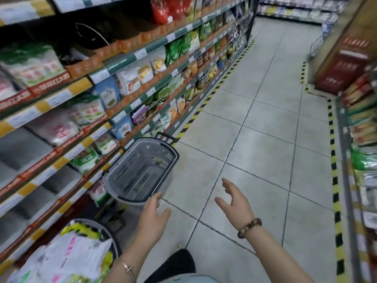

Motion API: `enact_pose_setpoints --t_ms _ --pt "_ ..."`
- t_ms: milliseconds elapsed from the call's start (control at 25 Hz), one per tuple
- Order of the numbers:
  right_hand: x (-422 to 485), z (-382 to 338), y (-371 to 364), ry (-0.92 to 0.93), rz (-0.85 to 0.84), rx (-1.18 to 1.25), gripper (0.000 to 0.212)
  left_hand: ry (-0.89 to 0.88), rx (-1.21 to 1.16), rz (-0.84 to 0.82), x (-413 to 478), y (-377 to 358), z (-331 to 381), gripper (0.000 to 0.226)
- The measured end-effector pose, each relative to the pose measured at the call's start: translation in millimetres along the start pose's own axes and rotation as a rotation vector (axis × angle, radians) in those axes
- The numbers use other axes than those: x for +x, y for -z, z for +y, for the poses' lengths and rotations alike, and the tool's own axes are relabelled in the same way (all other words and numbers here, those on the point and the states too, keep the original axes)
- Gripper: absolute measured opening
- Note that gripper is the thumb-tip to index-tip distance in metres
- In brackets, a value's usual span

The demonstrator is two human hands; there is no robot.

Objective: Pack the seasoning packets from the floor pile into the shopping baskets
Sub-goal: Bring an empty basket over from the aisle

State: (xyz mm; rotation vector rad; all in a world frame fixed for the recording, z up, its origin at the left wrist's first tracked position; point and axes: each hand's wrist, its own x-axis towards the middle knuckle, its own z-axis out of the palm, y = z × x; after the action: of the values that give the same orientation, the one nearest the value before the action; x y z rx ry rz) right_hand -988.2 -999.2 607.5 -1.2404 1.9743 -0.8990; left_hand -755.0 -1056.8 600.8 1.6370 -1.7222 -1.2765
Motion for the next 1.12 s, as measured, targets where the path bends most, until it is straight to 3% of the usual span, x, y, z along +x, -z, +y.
enact_pose_setpoints --t_ms 280,600,920,1120 --pt "158 -10 9 0.077 -0.07 -0.054 0.044 0.069 -0.067 0.079 144 -9 33 0.052" --pt "358 -57 -4 0.147 -0.183 -0.107 0.042 0.135 -0.065 0.153 310 6 69 0.047" --pt "539 -92 -59 0.366 -0.51 -0.23 0.042 0.362 -0.051 0.38 409 6 71 0.049" --pt "648 -124 -99 0.584 -0.838 -0.426 0.046 0.592 -0.209 0.692 449 -4 85 0.048"
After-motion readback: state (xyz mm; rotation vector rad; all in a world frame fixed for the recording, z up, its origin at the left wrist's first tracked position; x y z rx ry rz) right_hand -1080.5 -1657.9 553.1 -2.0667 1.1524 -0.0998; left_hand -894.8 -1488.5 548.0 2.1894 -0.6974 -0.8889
